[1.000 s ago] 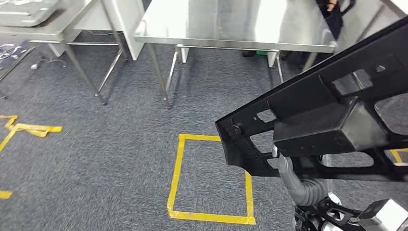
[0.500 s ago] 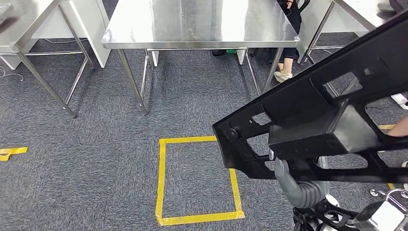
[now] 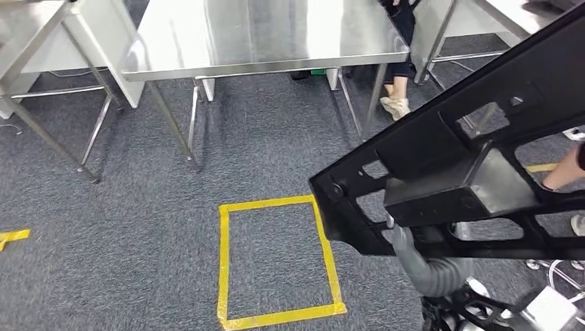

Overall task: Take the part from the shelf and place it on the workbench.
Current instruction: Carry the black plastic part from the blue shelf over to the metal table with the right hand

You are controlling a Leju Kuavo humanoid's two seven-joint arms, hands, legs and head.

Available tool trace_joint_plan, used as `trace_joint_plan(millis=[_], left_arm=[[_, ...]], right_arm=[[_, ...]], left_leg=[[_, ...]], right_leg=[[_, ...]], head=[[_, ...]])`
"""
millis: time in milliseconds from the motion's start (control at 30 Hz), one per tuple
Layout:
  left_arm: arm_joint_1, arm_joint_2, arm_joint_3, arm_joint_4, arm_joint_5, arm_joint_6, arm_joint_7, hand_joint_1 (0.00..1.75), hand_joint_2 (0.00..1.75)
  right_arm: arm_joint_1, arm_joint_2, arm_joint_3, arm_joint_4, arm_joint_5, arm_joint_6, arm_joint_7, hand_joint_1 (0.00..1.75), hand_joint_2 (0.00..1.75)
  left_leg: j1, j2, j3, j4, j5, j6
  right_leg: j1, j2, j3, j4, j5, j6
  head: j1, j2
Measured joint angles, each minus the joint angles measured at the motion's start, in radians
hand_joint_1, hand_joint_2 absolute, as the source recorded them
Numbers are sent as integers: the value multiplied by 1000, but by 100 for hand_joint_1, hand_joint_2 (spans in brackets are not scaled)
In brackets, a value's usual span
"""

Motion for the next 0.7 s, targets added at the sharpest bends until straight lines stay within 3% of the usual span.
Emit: trace_joint_plan(millis=[67, 100, 133, 167, 233, 267, 333, 400, 433, 467, 533, 600, 667, 700], left_arm=[[1, 0, 1, 0, -6, 5, 3, 0, 175], [3, 0, 2, 0, -8, 6, 4, 0, 175], [5, 0, 2, 0, -11, 7, 6, 0, 175], [6, 0, 2, 0, -12, 8, 6, 0, 175], [8, 2, 3, 0, -13, 8, 6, 0, 175], [8, 2, 3, 0, -13, 8, 7, 0, 175], [7, 3, 3, -1, -13, 8, 10, 0, 175], [7, 2, 3, -2, -13, 8, 12, 0, 175], [8, 2, 3, -2, -13, 8, 13, 0, 175], [9, 2, 4, -3, -13, 8, 13, 0, 175], [10, 2, 4, -3, -13, 9, 13, 0, 175], [12, 1, 4, -3, -13, 9, 13, 0, 175], [16, -1, 4, -3, -13, 10, 13, 0, 175], [17, -2, 4, -3, -12, 10, 13, 0, 175]], right_arm=[[1, -1, 0, 0, 1, -8, -1, 175, 175], [3, -2, 0, 1, 2, -11, -2, 175, 175], [5, -2, 0, 1, 2, -14, -3, 175, 175], [6, -2, 0, 1, 2, -16, -3, 175, 175], [8, -3, 1, 1, 2, -18, -4, 175, 175], [7, -3, 1, 1, 2, -20, -4, 175, 175], [9, -2, 1, 1, 3, -23, -4, 175, 175], [11, -2, 2, -1, 4, -26, -5, 175, 175], [12, -2, 2, -3, 4, -26, -5, 175, 175], [11, -3, 2, -4, 4, -27, -5, 175, 175], [11, -3, 3, -4, 4, -28, -6, 175, 175], [13, -3, 4, -4, 4, -28, -6, 175, 175], [16, -4, 4, -4, 3, -28, -6, 175, 175], [17, -4, 4, -4, 3, -28, -5, 175, 175]], left_leg=[[0, -3, -93, 147, -43, -3], [0, -5, -136, 202, -50, -3], [0, -6, -165, 226, -36, -2], [-1, -7, -169, 203, 1, 0], [-3, -10, -131, 75, 99, 12], [-7, -10, -104, 12, 123, 18], [-16, -10, -71, -45, 114, 32], [-18, -10, -45, -65, 93, 47], [-16, -11, -26, -77, 87, 53], [-13, -12, -4, -87, 81, 58], [-9, -13, 37, -103, 62, 61], [-6, -17, 78, -115, 35, 60], [-1, -21, 128, -125, 1, 54], [3, -23, 154, -128, -19, 49]], right_leg=[[6, 1, 16, 0, -16, -15], [9, 2, 25, 0, -24, -18], [11, 5, 36, 0, -33, -19], [13, 8, 49, 0, -43, -18], [14, 12, 78, -1, -66, -13], [17, 13, 88, -2, -79, -8], [19, 15, 108, -8, -94, 7], [19, 15, 121, 1, -86, 29], [19, 13, 115, 31, -72, 39], [19, 12, 89, 79, -60, 45], [17, 8, 0, 205, -54, 42], [14, 8, -92, 275, -110, 31], [9, 6, -145, 245, -177, 34], [5, 3, -155, 198, -176, 48]], head=[[-5, 0], [-5, 0], [-5, 0], [-6, 0], [-5, 0], [-4, 0], [-3, 0], [-3, 0], [-2, 0], [0, 0], [5, 0], [7, 0], [7, 0], [7, 0]])
